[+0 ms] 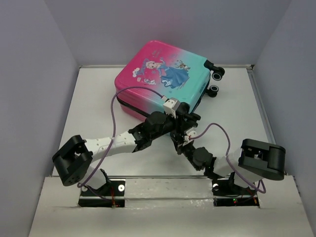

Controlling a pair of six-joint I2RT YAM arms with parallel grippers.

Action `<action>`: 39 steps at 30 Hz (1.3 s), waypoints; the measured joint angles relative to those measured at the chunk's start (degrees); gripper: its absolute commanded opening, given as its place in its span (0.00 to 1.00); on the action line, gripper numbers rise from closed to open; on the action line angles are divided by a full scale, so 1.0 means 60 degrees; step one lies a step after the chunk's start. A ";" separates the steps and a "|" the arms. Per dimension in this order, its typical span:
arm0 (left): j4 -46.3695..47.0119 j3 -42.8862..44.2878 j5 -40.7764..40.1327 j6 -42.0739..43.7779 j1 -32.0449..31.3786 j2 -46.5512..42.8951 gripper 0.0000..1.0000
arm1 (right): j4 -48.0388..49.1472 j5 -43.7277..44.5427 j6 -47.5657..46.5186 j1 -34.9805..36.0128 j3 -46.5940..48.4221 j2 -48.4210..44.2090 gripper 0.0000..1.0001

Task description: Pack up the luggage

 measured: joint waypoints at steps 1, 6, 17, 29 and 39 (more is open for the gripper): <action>-0.0193 0.0182 0.0007 0.0011 0.0004 0.0095 0.54 | 0.0007 0.0576 -0.0178 0.0364 0.0178 0.0000 0.07; -0.1388 0.1326 0.0302 0.0215 0.0069 0.0528 0.56 | -0.0120 0.1876 -0.0565 0.0743 0.0280 0.0000 0.07; -0.2561 0.1100 0.0229 0.0251 0.0780 -0.0627 0.78 | -0.0652 0.1956 -0.0517 0.0958 0.1785 0.0477 0.70; -0.2098 -0.2586 -0.3264 -0.0346 0.1191 -0.5563 0.62 | -0.9817 -0.0674 0.1676 0.1537 0.5038 -0.2962 0.85; -0.1155 -0.3526 -0.2674 -0.0641 0.1191 -0.3111 0.60 | -1.4823 0.0667 0.1887 -0.0277 0.7552 -0.4080 0.98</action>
